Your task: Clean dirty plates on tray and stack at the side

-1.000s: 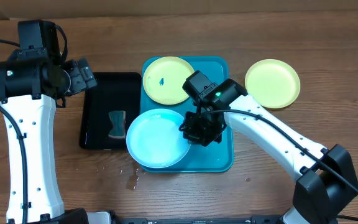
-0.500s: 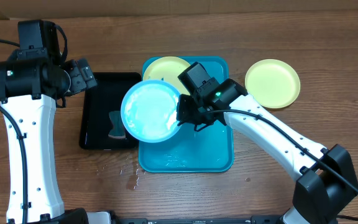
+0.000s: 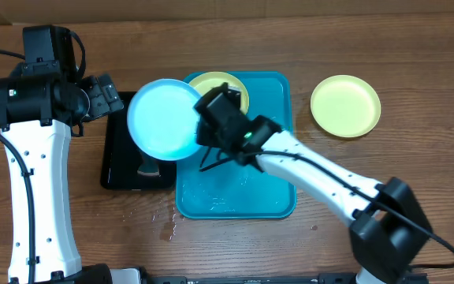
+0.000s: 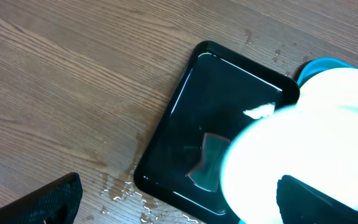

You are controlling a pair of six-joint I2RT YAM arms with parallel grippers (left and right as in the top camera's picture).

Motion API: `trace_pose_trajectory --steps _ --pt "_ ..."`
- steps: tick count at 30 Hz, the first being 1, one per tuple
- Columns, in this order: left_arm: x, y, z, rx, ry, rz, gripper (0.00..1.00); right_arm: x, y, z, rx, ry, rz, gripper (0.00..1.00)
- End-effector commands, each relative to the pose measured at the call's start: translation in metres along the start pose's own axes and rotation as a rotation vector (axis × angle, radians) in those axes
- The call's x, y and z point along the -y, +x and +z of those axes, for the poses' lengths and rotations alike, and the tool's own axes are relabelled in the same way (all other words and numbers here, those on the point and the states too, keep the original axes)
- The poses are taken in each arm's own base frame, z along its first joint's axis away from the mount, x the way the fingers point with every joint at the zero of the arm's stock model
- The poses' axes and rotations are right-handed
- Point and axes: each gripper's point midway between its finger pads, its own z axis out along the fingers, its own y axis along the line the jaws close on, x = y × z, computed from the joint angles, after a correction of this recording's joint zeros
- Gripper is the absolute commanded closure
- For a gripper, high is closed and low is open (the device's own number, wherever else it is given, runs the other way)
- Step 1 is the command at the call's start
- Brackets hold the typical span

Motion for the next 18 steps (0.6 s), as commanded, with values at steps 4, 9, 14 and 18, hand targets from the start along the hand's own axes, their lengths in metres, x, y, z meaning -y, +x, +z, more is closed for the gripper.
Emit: trace_pose_trajectory --steps 4,9,14,18 --pt "0.001 -0.004 -0.004 0.014 0.006 -0.012 0.00 -0.027 -0.007 0.015 0.198 0.018 -0.036 0.96" --pt "0.001 -0.004 -0.004 0.014 0.007 -0.012 0.00 -0.039 -0.017 0.014 0.363 0.077 -0.226 0.96" --pt "0.001 -0.004 -0.004 0.014 0.007 -0.012 0.00 -0.060 -0.035 -0.001 0.505 0.122 -0.493 0.96" --pt "0.001 -0.004 -0.004 0.014 0.006 -0.012 0.00 -0.082 -0.045 -0.015 0.605 0.134 -0.667 0.96"
